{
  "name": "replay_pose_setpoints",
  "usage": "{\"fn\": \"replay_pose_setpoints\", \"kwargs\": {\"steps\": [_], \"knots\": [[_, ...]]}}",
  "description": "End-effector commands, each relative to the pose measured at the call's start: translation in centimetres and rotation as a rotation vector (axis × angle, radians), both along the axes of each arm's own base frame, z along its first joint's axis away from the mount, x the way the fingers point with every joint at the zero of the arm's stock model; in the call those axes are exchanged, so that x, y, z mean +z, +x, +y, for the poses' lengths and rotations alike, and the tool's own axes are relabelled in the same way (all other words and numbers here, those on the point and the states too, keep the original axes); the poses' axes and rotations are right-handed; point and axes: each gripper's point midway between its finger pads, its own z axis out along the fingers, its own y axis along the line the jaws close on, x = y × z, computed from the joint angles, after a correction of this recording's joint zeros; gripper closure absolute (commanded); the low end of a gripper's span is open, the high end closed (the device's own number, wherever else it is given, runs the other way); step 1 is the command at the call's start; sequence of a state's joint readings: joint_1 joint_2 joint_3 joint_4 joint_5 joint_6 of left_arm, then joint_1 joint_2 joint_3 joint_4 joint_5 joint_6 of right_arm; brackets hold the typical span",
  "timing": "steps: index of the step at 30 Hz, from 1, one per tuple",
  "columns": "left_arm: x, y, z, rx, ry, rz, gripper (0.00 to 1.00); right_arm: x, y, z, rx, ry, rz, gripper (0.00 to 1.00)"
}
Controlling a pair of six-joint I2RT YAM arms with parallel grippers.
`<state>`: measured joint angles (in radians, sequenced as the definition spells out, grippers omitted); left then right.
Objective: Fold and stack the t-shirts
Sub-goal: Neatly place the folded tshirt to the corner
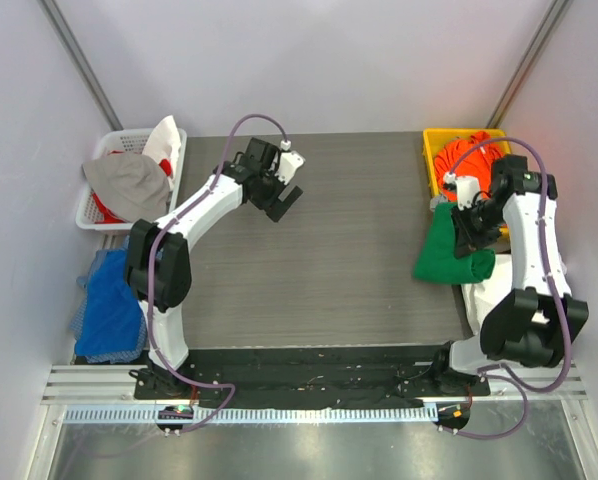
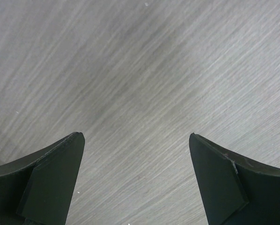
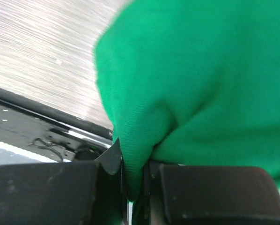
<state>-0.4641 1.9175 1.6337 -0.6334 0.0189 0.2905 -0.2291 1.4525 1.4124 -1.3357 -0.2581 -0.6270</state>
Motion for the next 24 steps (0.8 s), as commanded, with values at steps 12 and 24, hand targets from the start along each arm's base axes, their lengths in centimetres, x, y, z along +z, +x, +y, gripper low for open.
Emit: {"fn": "replay_pose_setpoints", "kwargs": {"steps": [12, 24], "knots": [[1.1, -1.5, 0.7, -0.022, -0.008, -0.012, 0.00, 2.8, -11.1, -6.5, -0.208, -0.417, 0.079, 0.99], [0.3, -1.9, 0.5, -0.044, -0.012, 0.005, 0.00, 4.2, -13.1, -12.8, -0.363, -0.664, 0.071, 0.99]]}}
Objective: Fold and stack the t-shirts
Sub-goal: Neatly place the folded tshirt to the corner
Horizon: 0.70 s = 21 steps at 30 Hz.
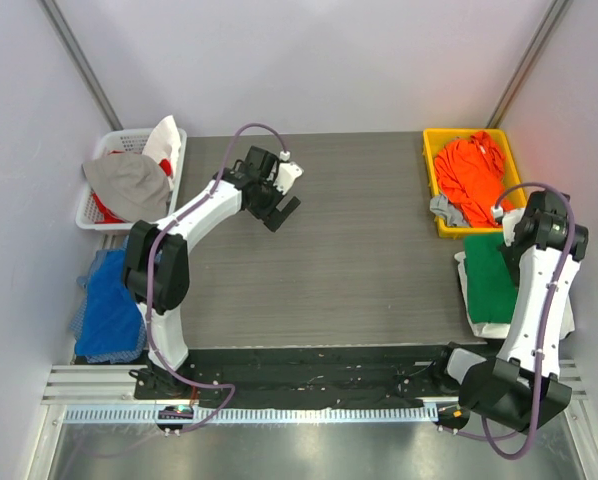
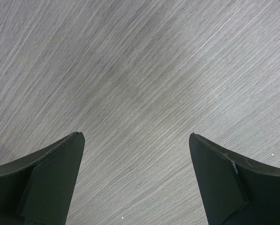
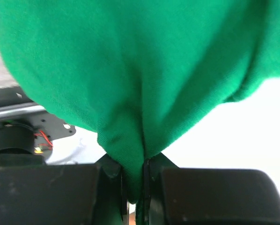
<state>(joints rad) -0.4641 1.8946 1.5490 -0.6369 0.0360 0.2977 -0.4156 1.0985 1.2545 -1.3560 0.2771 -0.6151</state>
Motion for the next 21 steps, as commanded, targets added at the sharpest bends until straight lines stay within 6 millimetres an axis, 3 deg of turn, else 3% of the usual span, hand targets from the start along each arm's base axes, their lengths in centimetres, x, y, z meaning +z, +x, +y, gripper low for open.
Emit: {"fn": "replay_pose_setpoints", "kwargs": {"steps": [1, 5, 8, 21], "knots": [[2.2, 0.0, -0.1, -0.028, -0.031, -0.055, 0.00, 0.2, -2.4, -2.7, -0.050, -0.113, 0.083, 0.99], [2.1, 0.2, -0.2, -0.041, -0.027, -0.060, 0.00, -1.0, -3.3, -4.3, -0.085, -0.142, 0.136, 0.99], [1.8, 0.2, -0.3, -0.045, -0.030, -0.055, 0.00, -1.4, -2.8, -5.4, -0.110, -0.159, 0.132, 0.99], [0.7, 0.5, -0.9, -0.045, -0.039, -0.026, 0.00, -4.0, 2.0, -9.6, -0.205, -0.207, 0.116, 0.99]]}}
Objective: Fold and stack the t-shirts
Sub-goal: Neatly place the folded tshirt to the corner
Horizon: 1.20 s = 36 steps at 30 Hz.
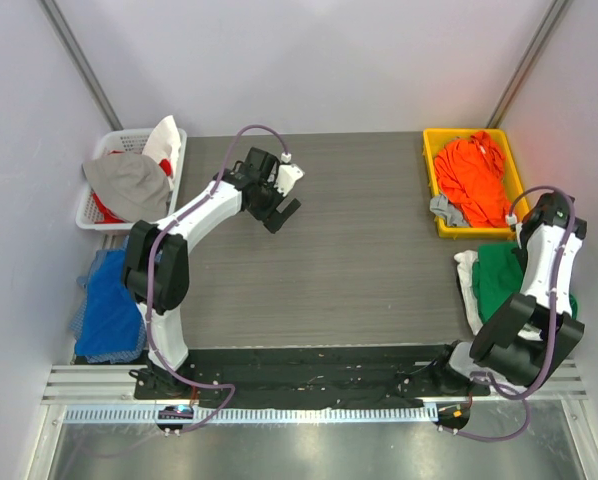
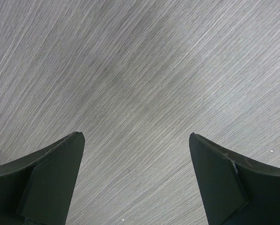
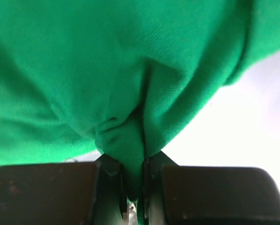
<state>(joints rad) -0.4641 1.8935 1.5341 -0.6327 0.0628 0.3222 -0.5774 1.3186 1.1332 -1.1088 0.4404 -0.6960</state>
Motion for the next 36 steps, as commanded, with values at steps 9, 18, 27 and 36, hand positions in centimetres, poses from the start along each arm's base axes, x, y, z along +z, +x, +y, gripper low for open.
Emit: {"fn": "replay_pose_setpoints", "kwargs": {"steps": [9, 18, 27, 36], "knots": [[0.8, 0.8, -0.7, -0.011, -0.032, -0.025, 0.00, 1.3, 4.3, -5.0, -0.082, -0.202, -0.115, 0.64], [0.4, 0.5, -0.9, -0.002, -0.050, -0.006, 0.00, 5.4, 6.6, -6.5, -0.095, -0.272, -0.212, 0.45], [0.6, 0.4, -0.8, 0.001, -0.053, -0.011, 0.00, 8.0, 6.5, -5.2, -0.065, -0.257, -0.299, 0.40], [0.3, -0.5, -0.3, 0.012, -0.050, 0.003, 0.00, 1.9, 6.5, -3.9, -0.043, -0.149, -0.255, 0.40]]}}
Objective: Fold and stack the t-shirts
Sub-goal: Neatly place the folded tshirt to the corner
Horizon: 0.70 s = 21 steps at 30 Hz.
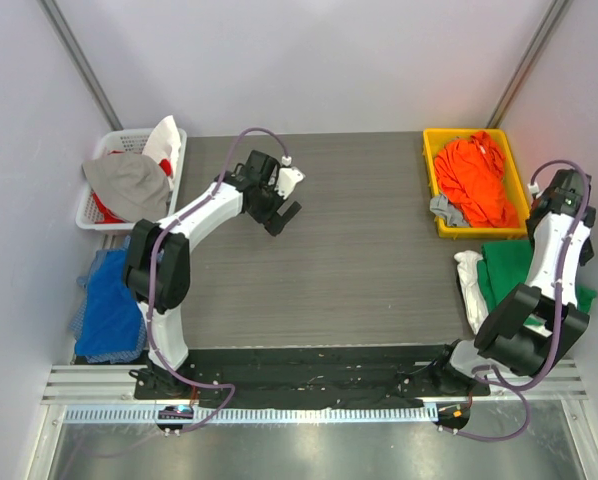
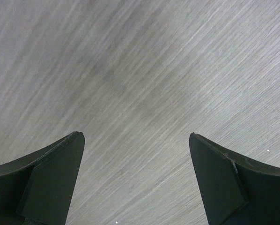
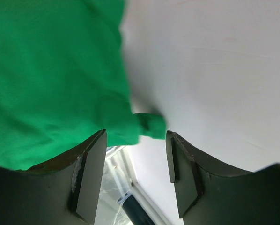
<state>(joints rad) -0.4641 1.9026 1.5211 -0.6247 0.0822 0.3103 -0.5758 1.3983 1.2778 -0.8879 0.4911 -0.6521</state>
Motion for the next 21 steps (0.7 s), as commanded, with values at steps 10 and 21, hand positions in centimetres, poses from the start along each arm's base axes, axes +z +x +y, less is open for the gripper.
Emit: {"fn": "replay_pose_setpoints", "kwargs": {"steps": [10, 21], "knots": [[2.0, -1.2, 1.4, 0.041, -0.013, -0.062, 0.00, -5.8, 1.3, 1.0, 0.046, 0.068, -0.040, 0.40], [8.6, -2.2, 2.3, 0.117, -0.105, -0.215, 0.00, 6.2, 6.5, 6.0, 0.220, 0.136, -0.433, 0.23]]}}
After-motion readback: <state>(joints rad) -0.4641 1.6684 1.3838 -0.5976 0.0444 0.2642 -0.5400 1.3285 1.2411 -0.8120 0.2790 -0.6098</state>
